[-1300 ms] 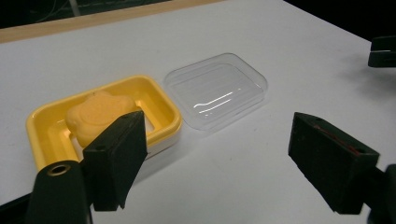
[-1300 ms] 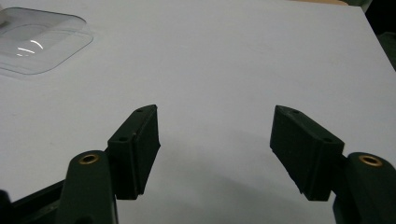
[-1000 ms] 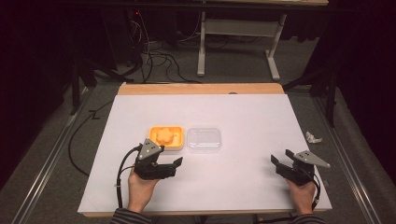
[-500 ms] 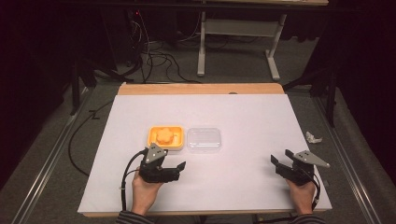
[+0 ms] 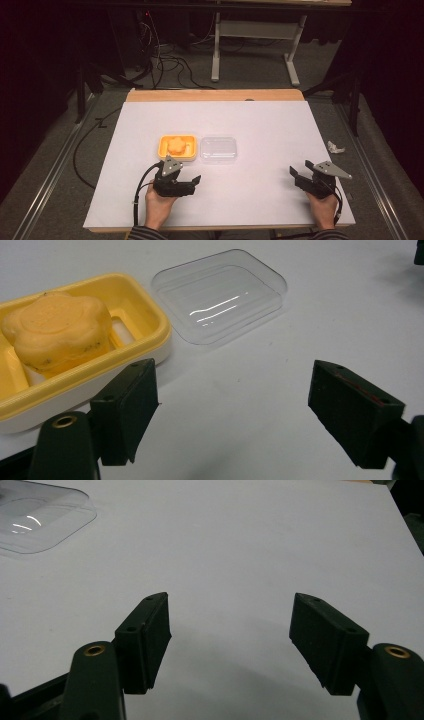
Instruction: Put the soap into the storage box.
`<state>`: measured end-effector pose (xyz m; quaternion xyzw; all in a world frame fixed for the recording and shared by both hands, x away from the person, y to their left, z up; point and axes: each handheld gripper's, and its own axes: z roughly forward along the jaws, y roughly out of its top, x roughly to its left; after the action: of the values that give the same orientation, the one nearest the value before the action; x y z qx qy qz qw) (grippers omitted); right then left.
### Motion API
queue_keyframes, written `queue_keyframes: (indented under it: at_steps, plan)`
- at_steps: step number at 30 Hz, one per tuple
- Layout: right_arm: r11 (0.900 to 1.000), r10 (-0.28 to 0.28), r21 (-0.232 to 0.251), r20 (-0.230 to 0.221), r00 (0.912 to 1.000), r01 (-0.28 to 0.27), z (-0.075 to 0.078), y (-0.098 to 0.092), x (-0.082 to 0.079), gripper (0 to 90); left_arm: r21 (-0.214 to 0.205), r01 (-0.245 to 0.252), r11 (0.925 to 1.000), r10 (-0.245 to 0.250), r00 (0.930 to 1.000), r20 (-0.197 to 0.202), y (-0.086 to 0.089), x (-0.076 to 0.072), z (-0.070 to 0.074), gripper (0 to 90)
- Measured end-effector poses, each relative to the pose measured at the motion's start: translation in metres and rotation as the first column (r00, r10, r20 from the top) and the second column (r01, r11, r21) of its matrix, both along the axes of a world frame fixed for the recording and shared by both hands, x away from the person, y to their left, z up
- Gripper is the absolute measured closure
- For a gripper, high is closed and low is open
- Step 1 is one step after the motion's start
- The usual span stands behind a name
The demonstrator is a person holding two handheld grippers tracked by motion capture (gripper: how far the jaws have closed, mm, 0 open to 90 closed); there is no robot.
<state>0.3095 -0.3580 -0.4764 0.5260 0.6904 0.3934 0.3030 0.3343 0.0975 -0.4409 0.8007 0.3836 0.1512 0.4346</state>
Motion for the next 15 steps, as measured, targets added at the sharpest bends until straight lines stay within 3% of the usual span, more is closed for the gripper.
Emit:
queue_keyframes:
  at_steps: [4,15]
  plan:
    - [1.0000,-0.002,-0.002,-0.006,1.0000,0.002,0.000,0.000,0.001,33.1,-0.005,-0.001,1.0000,0.001,0.9999,0.012,-0.002,0.000,-0.001,20.6]
    - [0.9999,0.015,-0.006,0.019,0.9997,-0.015,0.000,0.000,-0.002,31.6,0.039,-0.005,0.9992,0.004,0.9996,0.029,-0.013,0.005,-0.012,20.4]
